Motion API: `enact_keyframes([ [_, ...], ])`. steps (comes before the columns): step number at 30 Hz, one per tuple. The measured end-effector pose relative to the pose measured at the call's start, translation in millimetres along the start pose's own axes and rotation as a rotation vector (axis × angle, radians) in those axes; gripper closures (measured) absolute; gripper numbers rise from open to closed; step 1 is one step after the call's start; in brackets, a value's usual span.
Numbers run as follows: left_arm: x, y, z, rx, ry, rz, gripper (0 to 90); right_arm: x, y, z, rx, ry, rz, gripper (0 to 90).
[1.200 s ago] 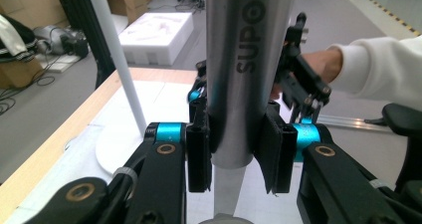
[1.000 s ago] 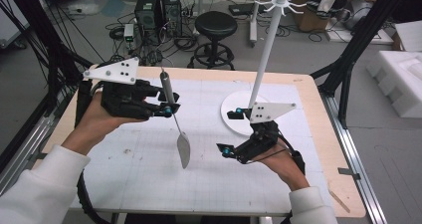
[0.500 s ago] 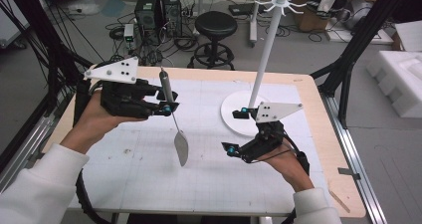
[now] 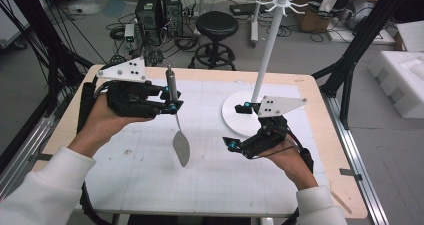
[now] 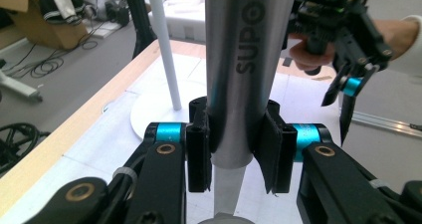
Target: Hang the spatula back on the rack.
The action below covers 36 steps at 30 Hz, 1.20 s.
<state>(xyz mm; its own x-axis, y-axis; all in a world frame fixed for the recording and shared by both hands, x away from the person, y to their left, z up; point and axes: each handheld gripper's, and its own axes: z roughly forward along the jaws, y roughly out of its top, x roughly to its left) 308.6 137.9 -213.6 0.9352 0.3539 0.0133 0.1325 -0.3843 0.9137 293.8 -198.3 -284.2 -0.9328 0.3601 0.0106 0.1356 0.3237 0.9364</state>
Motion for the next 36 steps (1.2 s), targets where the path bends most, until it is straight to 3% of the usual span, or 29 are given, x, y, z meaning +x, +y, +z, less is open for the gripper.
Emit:
enact_keyframes([
  [5,-0.6,2.3,2.6,0.015,0.042,-0.023,68.8,1.1,14.3,-4.0,-0.008,-0.011,-0.003,0.4],
  [10,-0.7,4.6,5.4,0.012,0.056,-0.049,68.8,3.0,26.6,-5.0,-0.006,-0.02,-0.019,0.4],
  [17,0.2,6.8,10.2,0.015,0.039,-0.063,68.9,3.2,44.6,-5.5,-0.028,-0.021,-0.012,0.5],
  [25,-1.1,7.1,17.6,0.045,0.031,-0.056,68.9,3.8,68.0,-7.7,0.03,-0.02,-0.042,0.8],
  [36,-5.4,9.0,24.8,0.061,0.001,-0.043,68.9,0.4,81.1,-3.7,0.08,0.006,-0.06,5.1],
])
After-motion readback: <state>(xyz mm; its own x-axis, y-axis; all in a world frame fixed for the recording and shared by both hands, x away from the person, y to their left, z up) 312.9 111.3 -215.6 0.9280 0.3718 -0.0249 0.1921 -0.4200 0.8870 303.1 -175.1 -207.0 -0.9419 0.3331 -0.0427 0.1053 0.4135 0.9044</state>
